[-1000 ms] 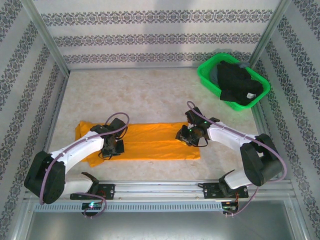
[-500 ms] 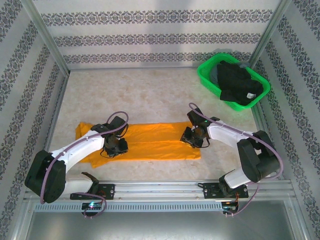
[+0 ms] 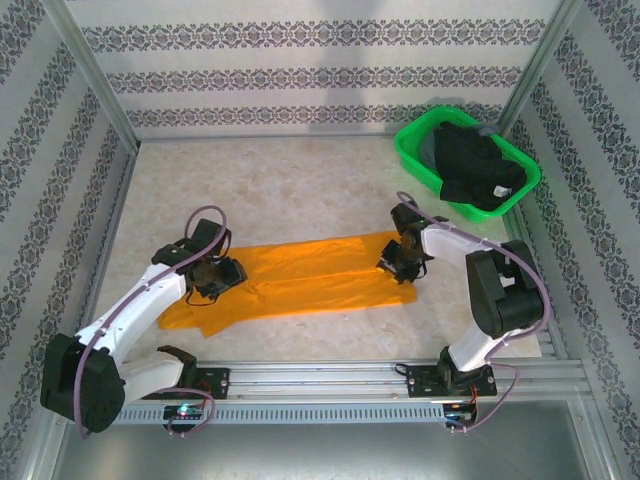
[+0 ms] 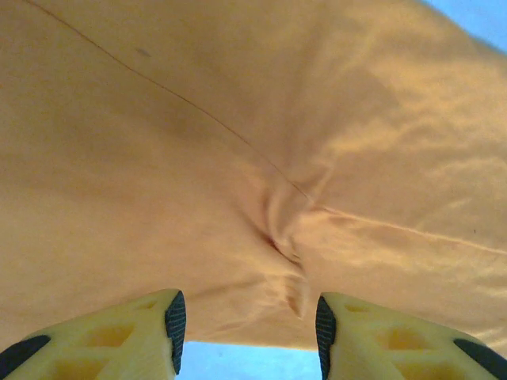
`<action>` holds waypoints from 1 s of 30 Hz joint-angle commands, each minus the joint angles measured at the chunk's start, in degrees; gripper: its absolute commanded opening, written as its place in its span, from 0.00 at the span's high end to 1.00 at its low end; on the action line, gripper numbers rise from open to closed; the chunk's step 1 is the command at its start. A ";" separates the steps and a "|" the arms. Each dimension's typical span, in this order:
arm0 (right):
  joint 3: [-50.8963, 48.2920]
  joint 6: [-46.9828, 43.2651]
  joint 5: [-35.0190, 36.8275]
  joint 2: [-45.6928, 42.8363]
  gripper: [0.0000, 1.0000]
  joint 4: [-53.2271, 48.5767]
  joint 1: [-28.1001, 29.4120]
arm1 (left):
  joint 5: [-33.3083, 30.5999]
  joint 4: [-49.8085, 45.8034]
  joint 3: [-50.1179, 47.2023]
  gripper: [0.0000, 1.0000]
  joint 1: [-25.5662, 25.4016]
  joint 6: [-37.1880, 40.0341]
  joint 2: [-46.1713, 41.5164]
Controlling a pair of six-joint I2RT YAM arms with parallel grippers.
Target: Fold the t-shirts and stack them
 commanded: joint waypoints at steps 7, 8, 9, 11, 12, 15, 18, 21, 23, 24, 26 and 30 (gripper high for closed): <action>10.28 -5.67 2.20 7.39 0.68 -6.07 -7.52 | -1.86 -7.92 -5.20 0.54 2.67 -3.99 -3.97; 10.70 -6.08 2.74 6.82 0.68 -6.31 -7.73 | -2.53 -8.67 -6.11 0.54 2.95 -4.16 -4.93; 10.60 -6.28 2.67 6.01 0.67 -6.02 -8.23 | -2.79 -8.67 -7.02 0.54 3.50 -4.01 -5.98; 9.75 -7.63 1.15 4.07 0.66 -3.95 -8.57 | -2.84 -7.79 -8.48 0.54 5.60 -3.49 -7.61; 8.95 -8.71 -0.48 2.76 0.65 -1.95 -8.44 | -2.79 -6.76 -9.20 0.55 6.88 -2.72 -8.05; 5.22 -10.25 -6.43 -1.76 0.59 4.79 -6.93 | -1.80 -1.75 -11.27 0.55 11.48 -0.01 -7.99; 2.82 -11.21 -9.99 -5.10 0.56 8.78 -4.58 | -0.74 3.30 -12.86 0.57 16.17 2.75 -6.77; 1.60 -10.89 -11.75 -6.31 0.57 9.57 -2.63 | 0.53 7.38 -13.81 0.60 19.35 4.97 -4.40; 0.38 -9.88 -12.07 -7.27 0.57 10.75 -1.67 | 1.45 9.52 -14.23 0.61 20.58 5.83 -3.26; -0.24 -9.39 -12.32 -7.71 0.57 11.49 -1.18 | 1.98 10.35 -14.27 0.62 20.87 6.05 -2.92; -0.79 -8.77 -12.37 -8.01 0.57 11.66 -0.47 | 3.07 11.21 -14.24 0.63 20.93 5.96 -2.87; -1.50 -7.93 -12.14 -8.06 0.57 12.07 -0.03 | 3.94 8.99 -14.01 0.63 20.93 5.53 -3.92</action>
